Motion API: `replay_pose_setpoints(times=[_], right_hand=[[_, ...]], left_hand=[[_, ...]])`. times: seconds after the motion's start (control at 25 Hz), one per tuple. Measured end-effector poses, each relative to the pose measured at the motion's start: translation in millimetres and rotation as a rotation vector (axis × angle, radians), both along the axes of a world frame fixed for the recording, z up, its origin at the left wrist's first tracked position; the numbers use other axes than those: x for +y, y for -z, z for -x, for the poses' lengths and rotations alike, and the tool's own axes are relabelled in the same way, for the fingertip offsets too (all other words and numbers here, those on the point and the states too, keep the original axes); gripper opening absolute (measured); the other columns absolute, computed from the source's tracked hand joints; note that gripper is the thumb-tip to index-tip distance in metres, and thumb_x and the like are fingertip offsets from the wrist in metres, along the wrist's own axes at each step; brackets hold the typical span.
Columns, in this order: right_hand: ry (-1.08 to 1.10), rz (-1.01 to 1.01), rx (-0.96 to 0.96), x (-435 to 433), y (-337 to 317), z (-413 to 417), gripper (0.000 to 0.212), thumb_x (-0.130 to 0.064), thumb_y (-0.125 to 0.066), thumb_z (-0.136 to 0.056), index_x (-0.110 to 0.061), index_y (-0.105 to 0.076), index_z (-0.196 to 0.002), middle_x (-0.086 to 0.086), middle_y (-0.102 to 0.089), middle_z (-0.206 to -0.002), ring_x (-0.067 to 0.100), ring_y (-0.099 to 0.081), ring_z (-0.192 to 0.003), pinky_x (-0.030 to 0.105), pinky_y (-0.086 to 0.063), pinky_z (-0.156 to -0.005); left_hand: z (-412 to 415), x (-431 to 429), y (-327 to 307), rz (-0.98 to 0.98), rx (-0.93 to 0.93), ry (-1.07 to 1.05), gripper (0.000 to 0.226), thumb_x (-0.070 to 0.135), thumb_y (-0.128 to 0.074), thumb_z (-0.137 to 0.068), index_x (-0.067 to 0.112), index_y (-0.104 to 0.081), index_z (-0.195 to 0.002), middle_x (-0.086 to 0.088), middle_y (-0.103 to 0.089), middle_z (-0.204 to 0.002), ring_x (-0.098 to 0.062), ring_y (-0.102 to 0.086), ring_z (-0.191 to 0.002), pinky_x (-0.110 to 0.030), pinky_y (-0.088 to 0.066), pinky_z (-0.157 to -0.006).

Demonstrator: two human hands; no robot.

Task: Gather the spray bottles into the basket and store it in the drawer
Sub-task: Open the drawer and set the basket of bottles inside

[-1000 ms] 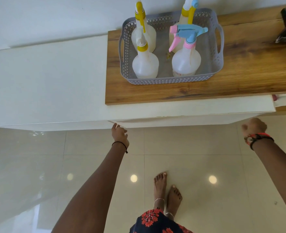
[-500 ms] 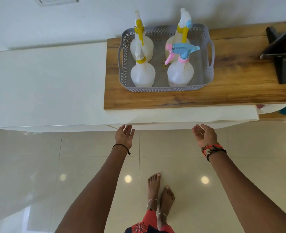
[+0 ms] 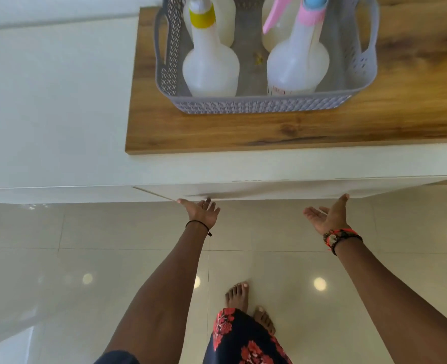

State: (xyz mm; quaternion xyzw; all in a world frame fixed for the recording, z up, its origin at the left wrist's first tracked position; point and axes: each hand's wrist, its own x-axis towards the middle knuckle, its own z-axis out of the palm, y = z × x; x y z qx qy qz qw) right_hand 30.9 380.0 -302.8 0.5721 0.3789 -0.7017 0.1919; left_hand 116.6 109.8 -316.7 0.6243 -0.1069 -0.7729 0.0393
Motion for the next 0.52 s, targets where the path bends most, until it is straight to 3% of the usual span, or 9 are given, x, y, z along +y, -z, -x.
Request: replay_pose_setpoints(times=[0.28,0.4,0.52], right_hand=[[0.103,0.113,0.094,-6.4,44.9,8.1,0.092,-0.073,-0.030,-0.084,-0.005,-0.027,-0.146,0.027,-0.032,-0.150,0.038,-0.036,-0.139,0.049,-0.028,-0.116],[0.133,0.126,0.121,-7.0,61.1,8.2,0.096,-0.077,-0.030,-0.081,-0.007,-0.028,-0.146,0.027,-0.031,-0.150,0.038,-0.036,-0.139,0.049,-0.027,-0.116],[0.144,0.125,0.136,-7.2,72.1,7.9,0.098,-0.079,-0.031,-0.079,-0.010,-0.024,-0.149,0.026,-0.024,-0.154,0.037,-0.028,-0.143,0.051,-0.022,-0.118]], left_hand=[[11.7,-5.8,60.8,-0.001,0.073,-0.066,0.103,0.082,-0.008,-0.080,0.011,-0.009,-0.155,-0.008,-0.021,-0.161,-0.026,-0.018,-0.150,-0.050,-0.006,-0.123],[17.6,-11.3,80.8,0.005,0.104,-0.148,0.104,0.085,-0.013,-0.077,0.012,-0.027,-0.150,-0.009,-0.043,-0.144,-0.028,-0.043,-0.133,-0.050,-0.029,-0.114],[18.5,-13.1,87.0,0.019,0.130,-0.194,0.102,0.086,-0.017,-0.075,0.013,-0.038,-0.143,-0.009,-0.048,-0.143,-0.027,-0.047,-0.133,-0.046,-0.044,-0.099]])
